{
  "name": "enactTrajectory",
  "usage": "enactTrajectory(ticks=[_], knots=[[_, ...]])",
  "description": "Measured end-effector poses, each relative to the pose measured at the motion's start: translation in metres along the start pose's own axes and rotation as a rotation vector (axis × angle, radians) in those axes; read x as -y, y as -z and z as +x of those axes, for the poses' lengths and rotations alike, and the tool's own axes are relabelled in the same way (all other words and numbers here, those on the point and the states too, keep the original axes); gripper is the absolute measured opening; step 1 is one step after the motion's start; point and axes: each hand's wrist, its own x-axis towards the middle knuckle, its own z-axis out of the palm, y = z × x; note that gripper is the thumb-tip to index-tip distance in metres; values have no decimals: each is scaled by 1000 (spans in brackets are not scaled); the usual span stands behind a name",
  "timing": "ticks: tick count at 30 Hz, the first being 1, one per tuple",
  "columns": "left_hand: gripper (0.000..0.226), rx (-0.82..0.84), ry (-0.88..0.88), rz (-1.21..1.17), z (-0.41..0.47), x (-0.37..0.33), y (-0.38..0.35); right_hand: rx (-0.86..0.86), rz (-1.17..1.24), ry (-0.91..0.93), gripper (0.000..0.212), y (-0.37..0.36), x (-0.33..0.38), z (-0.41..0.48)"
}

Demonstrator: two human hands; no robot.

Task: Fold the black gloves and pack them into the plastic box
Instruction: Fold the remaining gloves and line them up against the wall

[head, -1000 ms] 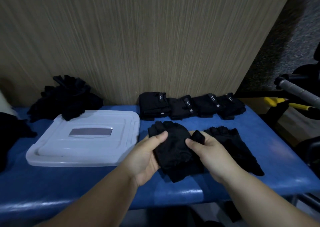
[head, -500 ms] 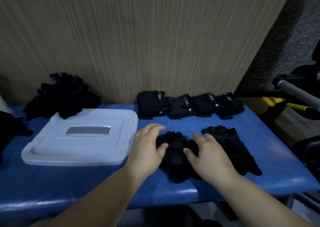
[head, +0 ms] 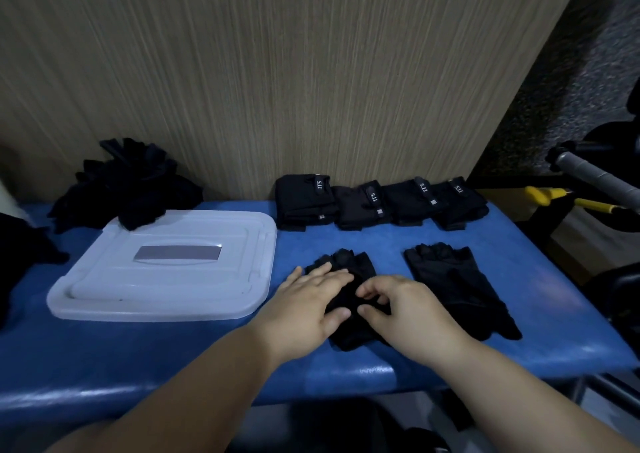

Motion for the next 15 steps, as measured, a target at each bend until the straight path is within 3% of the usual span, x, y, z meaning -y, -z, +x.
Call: enactTrajectory(ticks=[5,8,13,15], knots=[[54,34,-29,-11,-1,-1,2,28,28,28,26,5,-3,0],[46,51,-40,20,-1,0,1,-50,109,-23,19,22,-8,0],[43,49,-48,2,1,1,-1,-322,-21,-292,13,65,-38,0],[43,42,-51,1,2,2,-2,-319,-124,-432,10,79,-54,-1]])
